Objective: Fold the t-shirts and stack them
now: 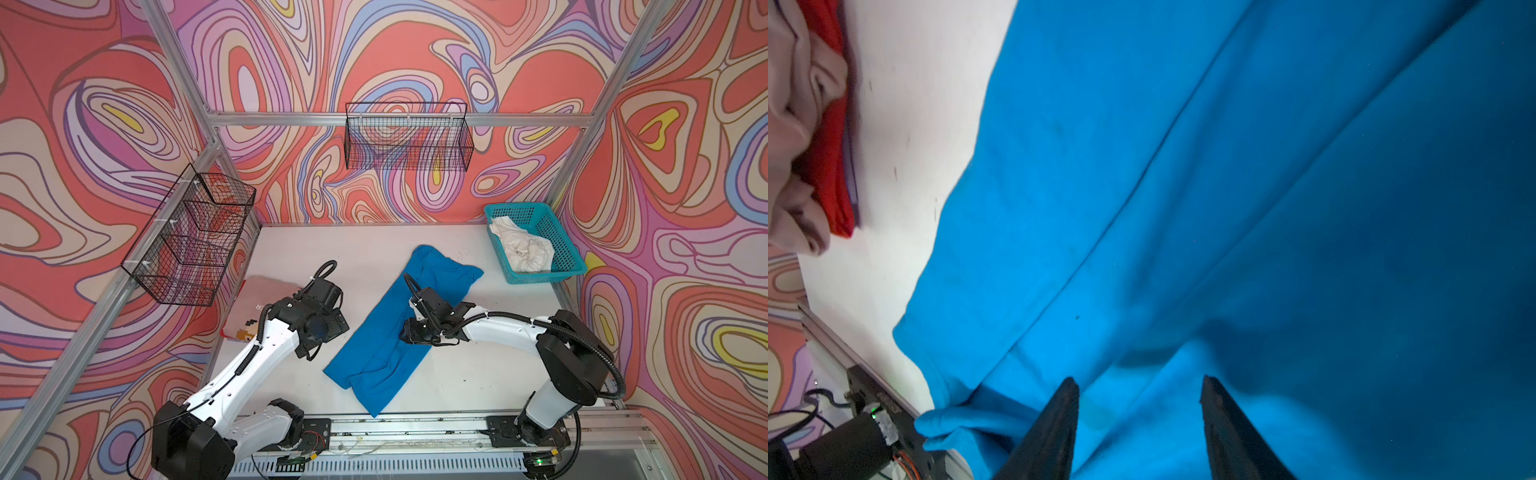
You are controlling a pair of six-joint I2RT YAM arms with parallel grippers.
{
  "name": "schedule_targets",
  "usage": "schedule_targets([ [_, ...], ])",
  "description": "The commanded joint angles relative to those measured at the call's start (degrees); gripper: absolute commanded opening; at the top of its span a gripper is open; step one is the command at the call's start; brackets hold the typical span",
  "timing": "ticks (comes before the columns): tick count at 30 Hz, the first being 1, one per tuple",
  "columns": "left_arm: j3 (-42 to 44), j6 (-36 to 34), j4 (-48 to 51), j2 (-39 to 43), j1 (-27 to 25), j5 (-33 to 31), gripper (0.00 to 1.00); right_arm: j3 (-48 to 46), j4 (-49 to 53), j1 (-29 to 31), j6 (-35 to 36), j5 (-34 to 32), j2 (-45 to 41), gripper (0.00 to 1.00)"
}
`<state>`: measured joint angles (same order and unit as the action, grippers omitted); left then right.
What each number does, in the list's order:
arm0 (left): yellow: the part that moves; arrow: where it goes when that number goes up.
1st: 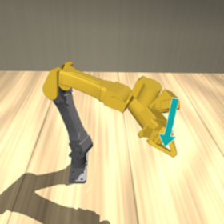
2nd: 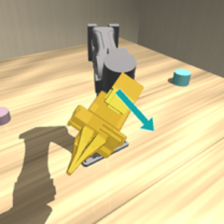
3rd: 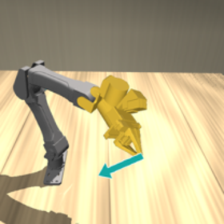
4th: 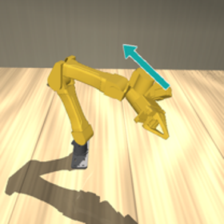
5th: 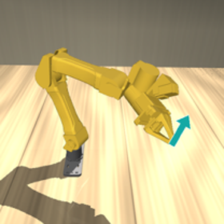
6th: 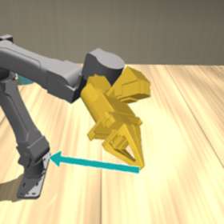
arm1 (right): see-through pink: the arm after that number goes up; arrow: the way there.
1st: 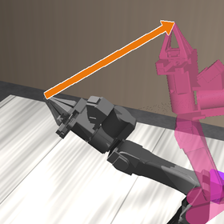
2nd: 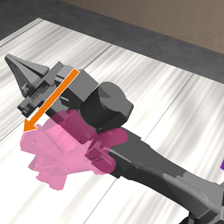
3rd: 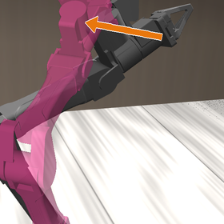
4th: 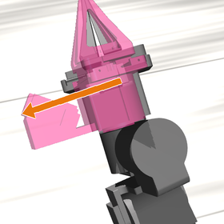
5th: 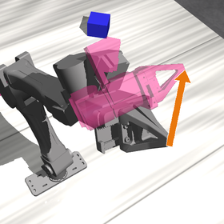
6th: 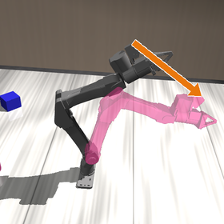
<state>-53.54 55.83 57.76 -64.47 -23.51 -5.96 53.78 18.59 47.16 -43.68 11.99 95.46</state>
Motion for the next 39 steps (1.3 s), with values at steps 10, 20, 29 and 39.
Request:
schedule_targets([
  [10, 3.86, -4.45, -0.26, 0.30, 4.00, 3.42, 1.00, -8.59, -3.65, 6.00, -8.63, -3.80, -0.85, 0.50],
  [20, 6.28, -4.15, -3.01, -0.54, 3.98, 8.83, 1.00, -14.28, 12.11, -0.66, -3.59, -10.33, -12.07, 0.50],
  [29, 11.62, 0.17, -7.92, -0.07, 2.28, 16.49, 1.00, -13.05, 23.52, -11.46, 3.42, -12.26, -22.14, 0.50],
  [39, 15.90, 1.04, -14.27, -3.87, -1.94, 15.97, 1.00, -2.41, 22.20, -15.50, 5.86, -10.44, -19.30, 0.48],
])
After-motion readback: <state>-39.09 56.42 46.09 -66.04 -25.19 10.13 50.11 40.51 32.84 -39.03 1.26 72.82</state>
